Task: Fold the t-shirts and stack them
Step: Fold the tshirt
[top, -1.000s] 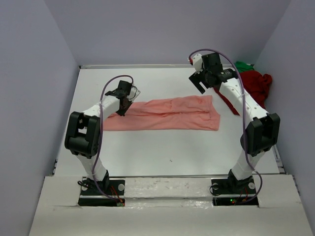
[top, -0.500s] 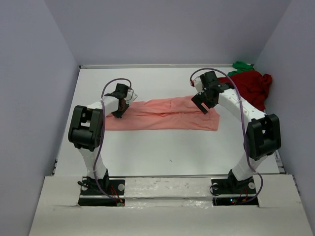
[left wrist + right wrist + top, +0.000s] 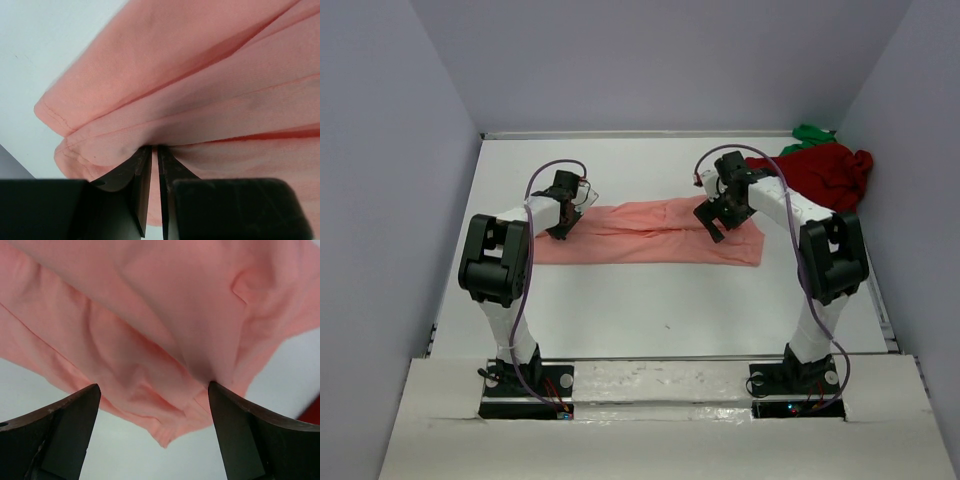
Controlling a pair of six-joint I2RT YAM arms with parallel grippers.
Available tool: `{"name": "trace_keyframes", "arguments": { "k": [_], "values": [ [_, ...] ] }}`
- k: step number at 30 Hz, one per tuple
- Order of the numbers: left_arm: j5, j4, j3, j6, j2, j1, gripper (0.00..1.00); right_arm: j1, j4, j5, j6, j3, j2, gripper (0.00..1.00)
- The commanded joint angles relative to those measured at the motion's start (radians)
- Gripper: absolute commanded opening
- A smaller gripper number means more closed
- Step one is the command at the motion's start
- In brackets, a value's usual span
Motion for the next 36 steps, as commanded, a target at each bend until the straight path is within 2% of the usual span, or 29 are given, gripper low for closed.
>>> {"name": "trace_keyframes", "arguments": {
  "k": [1, 7, 17, 21, 24, 28, 34, 36],
  "values": [
    [0.056, -0.013, -0.038, -0.016, 0.0, 0.004, 0.24, 0.01, -0.043, -0.194, 0.028, 0.124, 0.113, 0.93],
    [0.054, -0.021, -0.053, -0.019, -0.023, 0.004, 0.24, 0.01, -0.069, -0.251, 0.033, 0.238, 0.251, 0.93],
    [0.065, -0.079, -0.053, -0.027, -0.046, 0.003, 0.24, -0.008, -0.113, -0.28, 0.019, 0.368, 0.377, 0.93],
    [0.068, -0.139, -0.068, -0.022, -0.081, 0.0, 0.21, -0.031, -0.147, -0.296, 0.024, 0.48, 0.443, 0.94],
    [0.085, -0.218, -0.087, -0.015, -0.124, -0.002, 0.19, -0.052, -0.214, -0.329, 0.03, 0.656, 0.535, 0.95],
    [0.12, -0.304, -0.108, 0.004, -0.179, -0.005, 0.2, -0.072, -0.276, -0.357, 0.039, 0.834, 0.61, 0.96],
    [0.2, -0.393, -0.118, 0.012, -0.254, -0.031, 0.22, -0.072, -0.31, -0.363, 0.031, 1.008, 0.721, 0.99],
    [0.266, -0.436, -0.096, 0.021, -0.268, -0.06, 0.22, -0.072, -0.308, -0.383, 0.024, 1.059, 0.741, 1.0]
  ]
}}
